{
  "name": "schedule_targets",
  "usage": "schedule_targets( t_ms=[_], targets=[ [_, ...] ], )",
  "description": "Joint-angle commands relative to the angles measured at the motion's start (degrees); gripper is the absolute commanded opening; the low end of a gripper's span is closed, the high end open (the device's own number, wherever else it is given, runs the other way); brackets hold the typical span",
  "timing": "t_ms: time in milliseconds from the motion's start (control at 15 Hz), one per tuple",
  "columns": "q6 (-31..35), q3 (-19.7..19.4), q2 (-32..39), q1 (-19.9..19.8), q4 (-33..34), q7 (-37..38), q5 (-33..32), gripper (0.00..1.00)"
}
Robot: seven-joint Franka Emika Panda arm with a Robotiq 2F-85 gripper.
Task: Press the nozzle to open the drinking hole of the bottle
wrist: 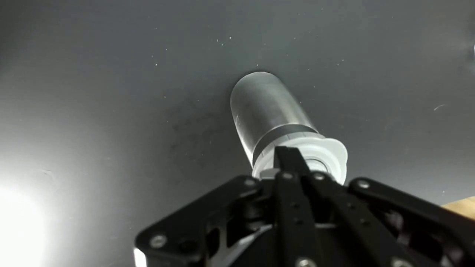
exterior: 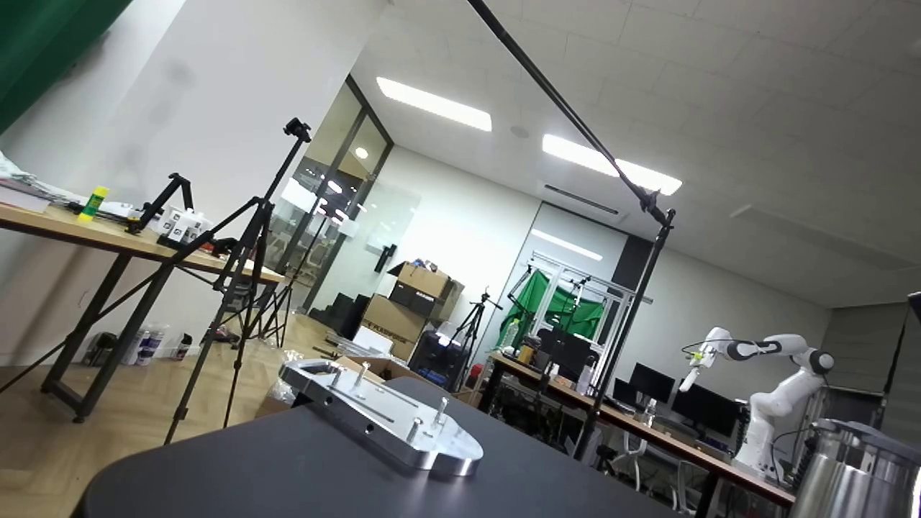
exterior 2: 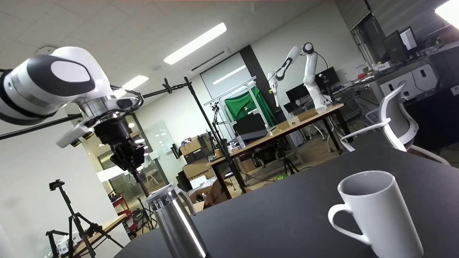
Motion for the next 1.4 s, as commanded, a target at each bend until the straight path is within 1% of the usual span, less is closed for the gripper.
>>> schedule_targets(
  t_ms=[0, 867, 1133, 1333],
  targets=[
    [0.09, -1.00, 0.43, 1.03, 0.04, 0.18, -0.32, 0.01],
    [0.10, -1.02, -0.32, 1.09, -0.57, 0.14, -0.32, 0.00],
    [2.72, -0.53, 3.00, 0.21, 3.28, 1.88, -3.69, 0.00],
    [2.21, -0.57, 6.37, 0.24, 7.02, 2.52, -5.36, 0.00]
  ],
)
